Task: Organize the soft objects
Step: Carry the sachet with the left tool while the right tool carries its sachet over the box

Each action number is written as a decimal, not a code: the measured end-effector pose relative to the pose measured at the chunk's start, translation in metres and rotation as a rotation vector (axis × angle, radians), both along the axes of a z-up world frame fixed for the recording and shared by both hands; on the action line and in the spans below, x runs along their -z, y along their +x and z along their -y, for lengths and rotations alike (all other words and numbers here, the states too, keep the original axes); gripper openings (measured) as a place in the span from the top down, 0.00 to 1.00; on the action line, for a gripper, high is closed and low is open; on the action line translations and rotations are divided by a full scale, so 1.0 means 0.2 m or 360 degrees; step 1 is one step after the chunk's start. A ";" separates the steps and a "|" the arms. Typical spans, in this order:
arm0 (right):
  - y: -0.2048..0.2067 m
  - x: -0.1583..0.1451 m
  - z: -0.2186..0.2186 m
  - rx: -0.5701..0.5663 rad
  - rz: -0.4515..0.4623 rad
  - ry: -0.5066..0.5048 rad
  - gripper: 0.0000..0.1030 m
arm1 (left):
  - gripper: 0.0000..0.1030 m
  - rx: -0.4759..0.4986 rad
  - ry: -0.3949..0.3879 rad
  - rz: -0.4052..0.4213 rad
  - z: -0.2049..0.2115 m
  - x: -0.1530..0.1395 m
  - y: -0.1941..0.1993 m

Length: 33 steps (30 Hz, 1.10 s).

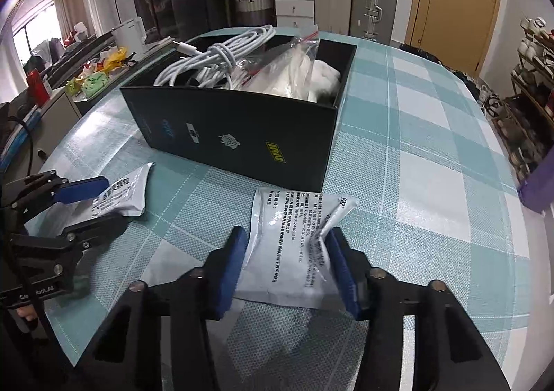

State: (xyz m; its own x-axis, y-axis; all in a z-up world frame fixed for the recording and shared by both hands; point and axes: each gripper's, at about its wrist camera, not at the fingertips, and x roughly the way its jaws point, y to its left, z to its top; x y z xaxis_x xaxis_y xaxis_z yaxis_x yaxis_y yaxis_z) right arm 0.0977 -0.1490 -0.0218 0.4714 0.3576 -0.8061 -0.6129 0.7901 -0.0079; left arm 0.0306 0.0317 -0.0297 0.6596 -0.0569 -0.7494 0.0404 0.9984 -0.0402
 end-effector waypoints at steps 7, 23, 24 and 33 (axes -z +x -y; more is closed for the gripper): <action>-0.08 -0.03 0.00 -0.0053 0.0036 0.0054 0.68 | 0.58 -0.0009 -0.0029 0.0036 -0.01 -0.02 -0.01; -0.12 -0.05 0.04 -0.0047 0.0003 0.0100 0.73 | 0.58 -0.0054 -0.0042 0.0084 -0.03 -0.07 -0.04; -0.12 -0.05 0.04 -0.0044 0.0006 0.0102 0.59 | 0.58 -0.0059 -0.0044 0.0087 -0.03 -0.07 -0.04; -0.13 -0.01 -0.07 -0.0091 -0.0015 0.0035 0.33 | 0.58 -0.0080 -0.0059 0.0123 -0.05 -0.11 -0.04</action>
